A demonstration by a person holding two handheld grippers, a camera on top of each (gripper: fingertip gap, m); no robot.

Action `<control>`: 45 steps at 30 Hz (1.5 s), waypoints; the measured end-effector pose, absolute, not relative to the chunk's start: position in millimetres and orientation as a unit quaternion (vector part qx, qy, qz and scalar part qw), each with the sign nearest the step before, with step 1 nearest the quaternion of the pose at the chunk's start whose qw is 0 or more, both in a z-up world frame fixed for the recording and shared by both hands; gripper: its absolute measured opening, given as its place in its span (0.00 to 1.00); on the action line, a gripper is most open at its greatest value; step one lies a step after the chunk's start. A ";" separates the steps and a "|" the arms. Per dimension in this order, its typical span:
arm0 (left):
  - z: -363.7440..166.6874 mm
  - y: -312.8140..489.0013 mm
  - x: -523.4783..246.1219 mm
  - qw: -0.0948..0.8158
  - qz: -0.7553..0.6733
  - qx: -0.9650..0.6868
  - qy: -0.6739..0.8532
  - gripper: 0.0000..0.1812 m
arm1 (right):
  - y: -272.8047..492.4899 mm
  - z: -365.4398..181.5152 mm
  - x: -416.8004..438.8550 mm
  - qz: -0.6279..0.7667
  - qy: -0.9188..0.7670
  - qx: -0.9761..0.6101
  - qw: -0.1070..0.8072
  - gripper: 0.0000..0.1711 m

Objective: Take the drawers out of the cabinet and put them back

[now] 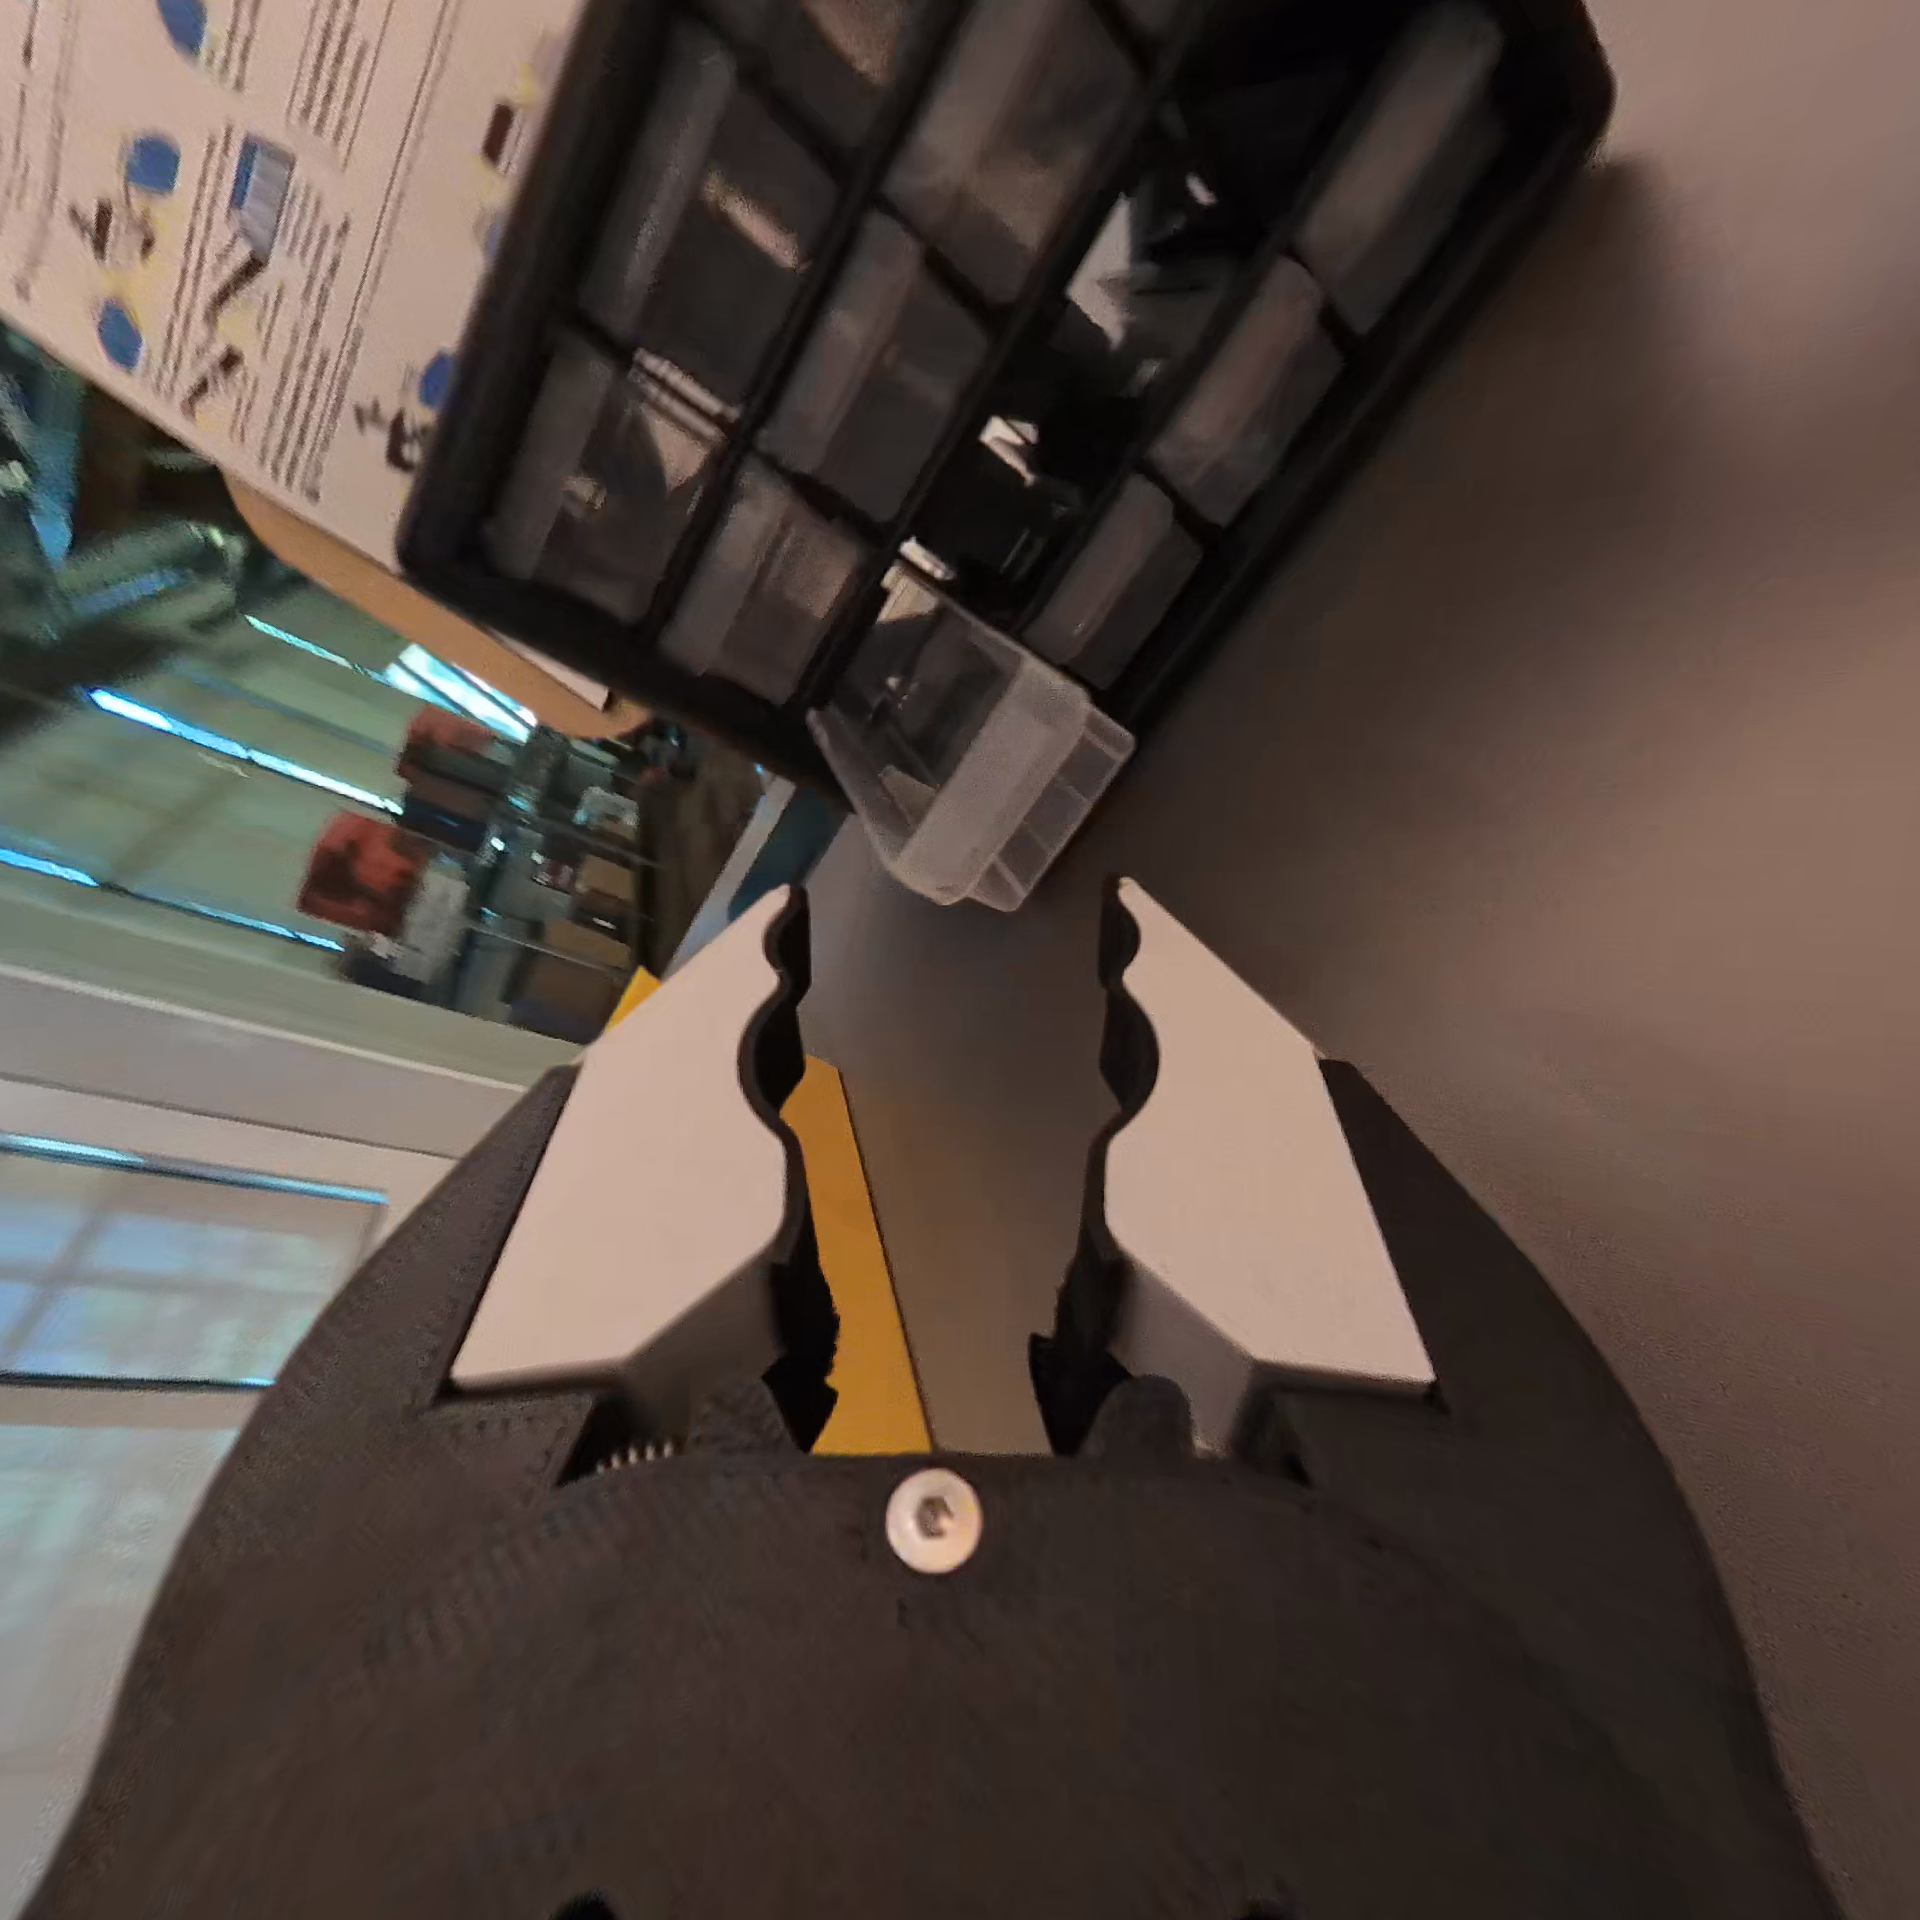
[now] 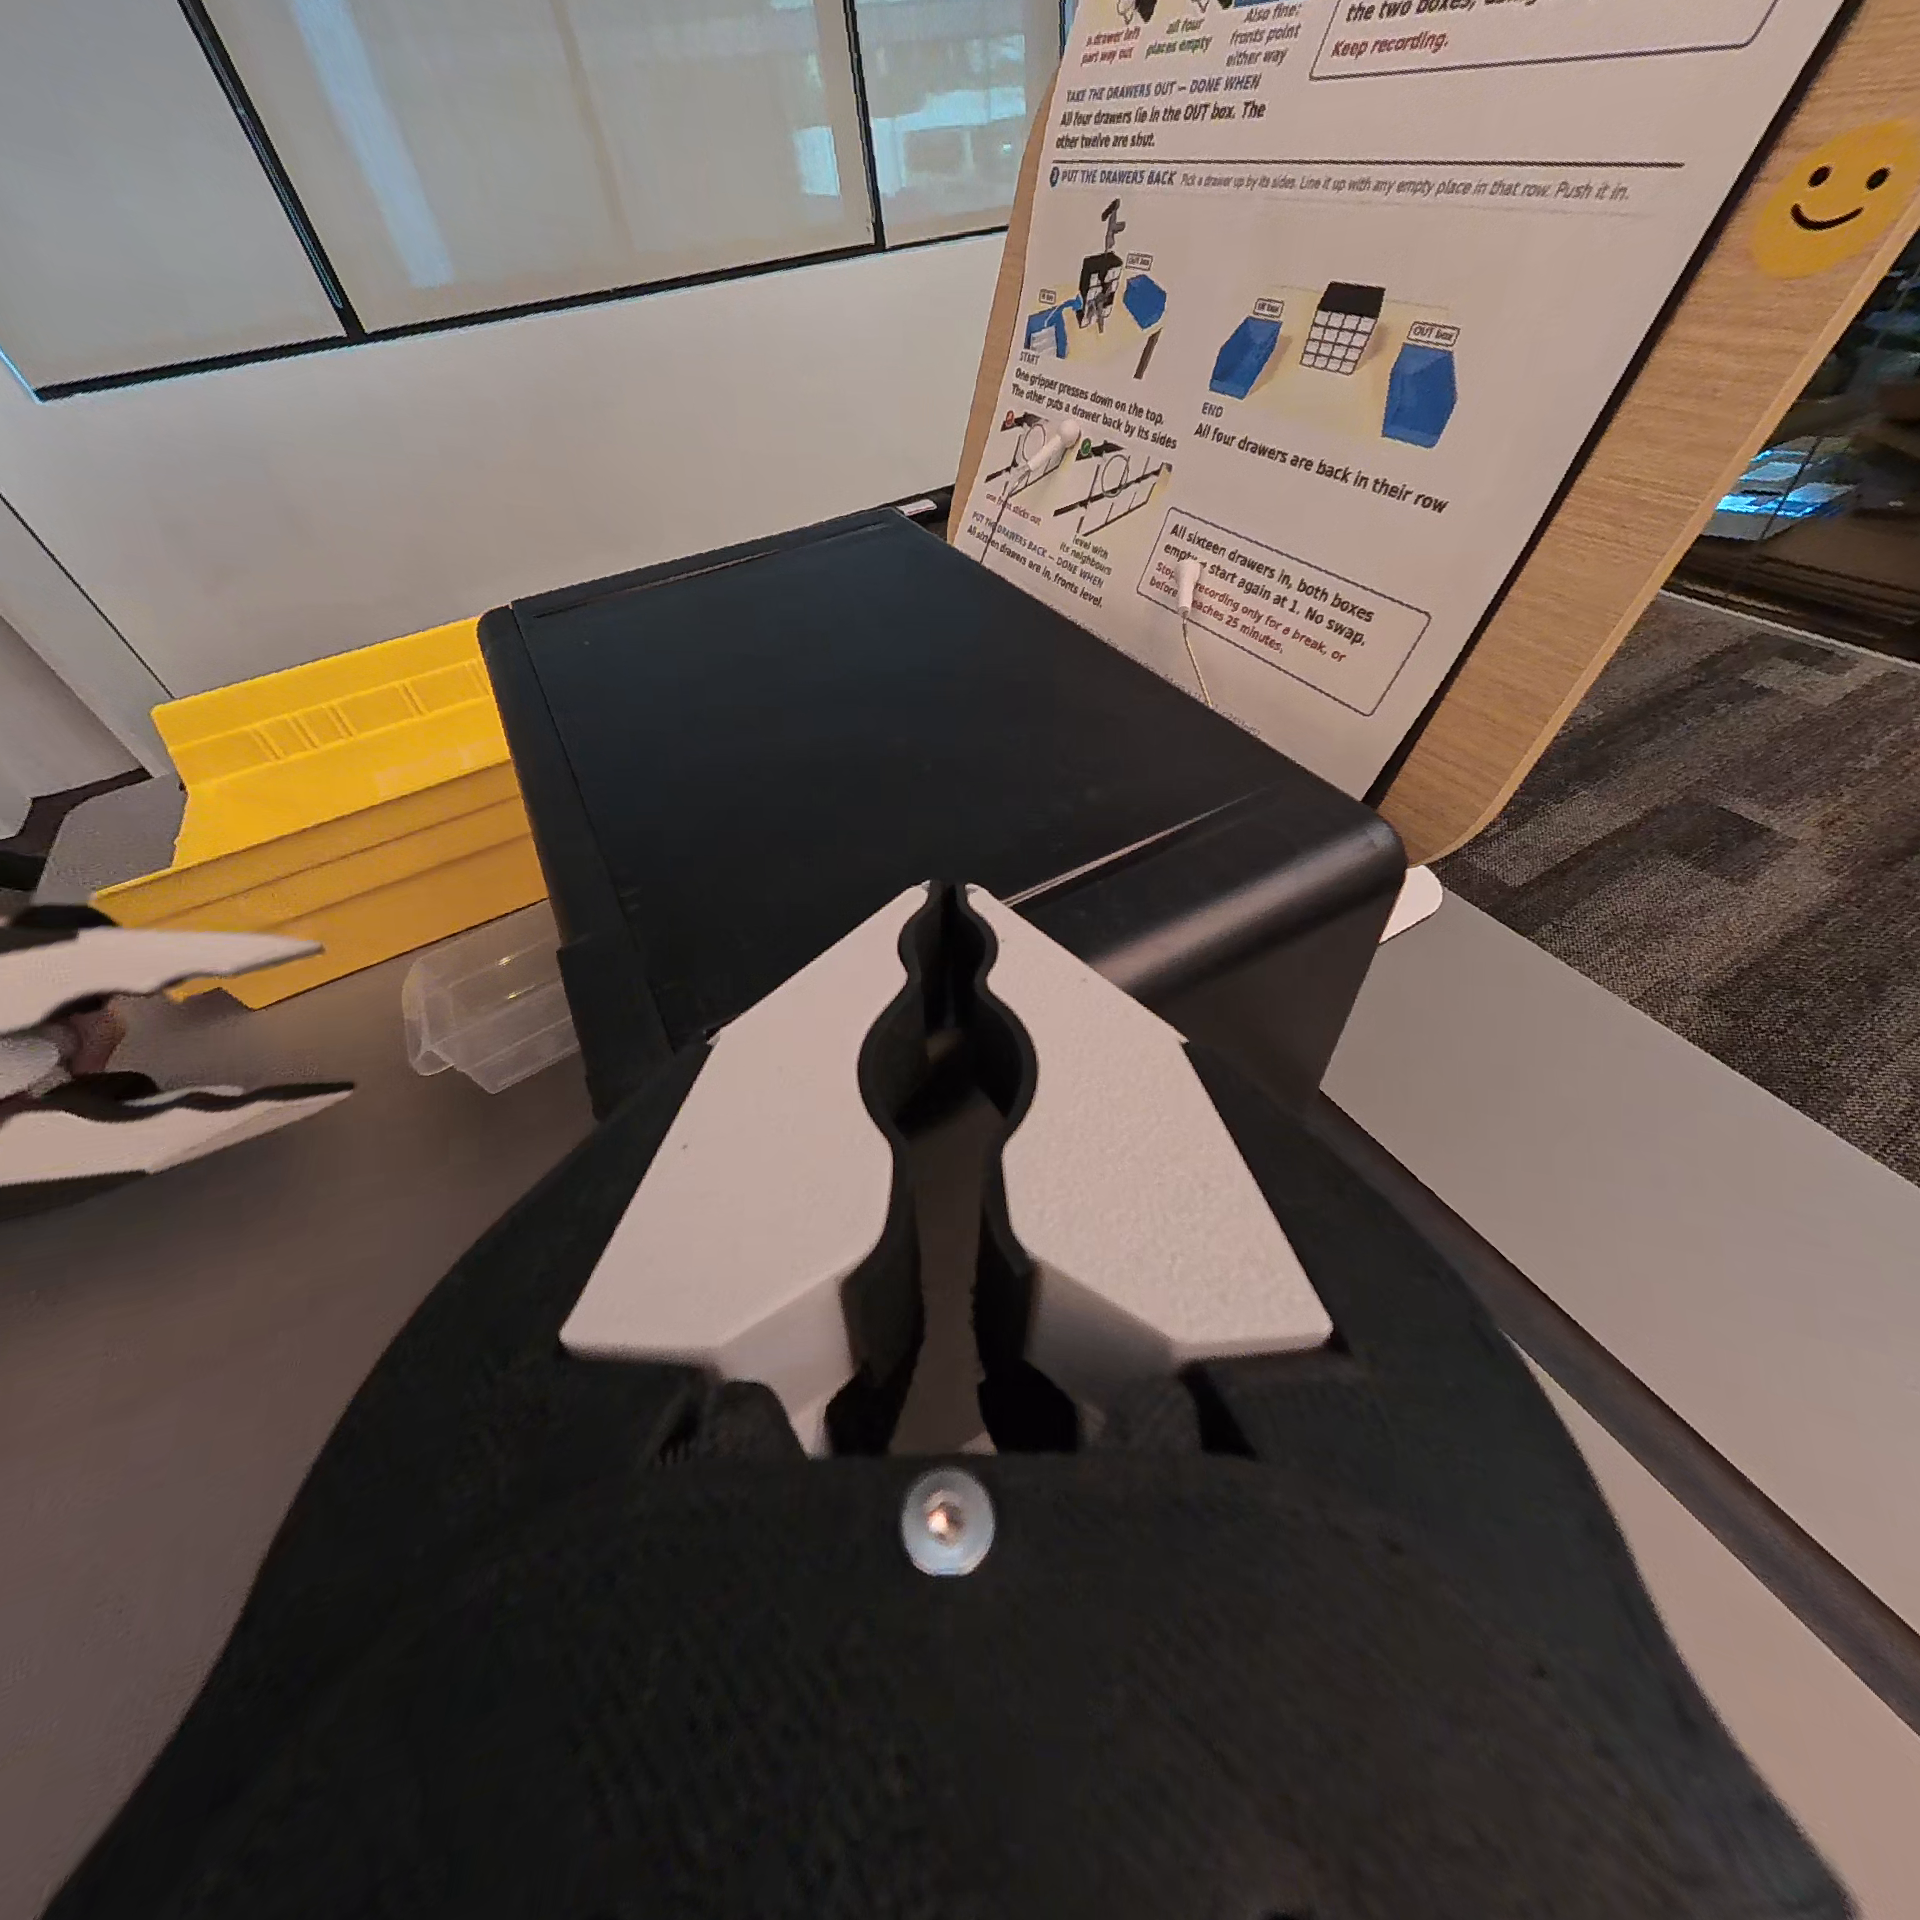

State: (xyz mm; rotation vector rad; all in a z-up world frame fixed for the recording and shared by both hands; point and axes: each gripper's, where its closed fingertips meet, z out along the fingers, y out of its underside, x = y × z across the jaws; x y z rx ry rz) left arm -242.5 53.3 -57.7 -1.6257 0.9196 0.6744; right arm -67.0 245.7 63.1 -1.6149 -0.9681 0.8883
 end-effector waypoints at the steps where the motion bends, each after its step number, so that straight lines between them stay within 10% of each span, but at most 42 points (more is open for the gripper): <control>1: -60.1 55.3 -240.8 0.542 0.311 -0.669 0.402 0.27 | 245.7 63.1 -66.9 0.369 -0.401 -0.669 0.505 0.00; 9: -63.5 83.9 -232.9 0.523 0.437 -0.583 0.442 0.05 | 245.8 63.2 -66.9 0.376 -0.398 -0.669 0.503 0.00; 32: -62.8 170.5 -243.4 0.507 0.392 -0.659 0.394 0.11 | 245.4 63.4 -67.1 0.382 -0.398 -0.666 0.502 0.00; 40: 3.0 78.0 -259.7 0.602 0.201 -0.732 0.248 0.26 | 245.2 63.6 -66.9 0.388 -0.396 -0.664 0.502 0.00; 45: 54.0 26.2 -390.7 0.570 0.216 -0.762 0.219 0.19 | 245.2 63.7 -66.9 0.398 -0.394 -0.661 0.499 0.00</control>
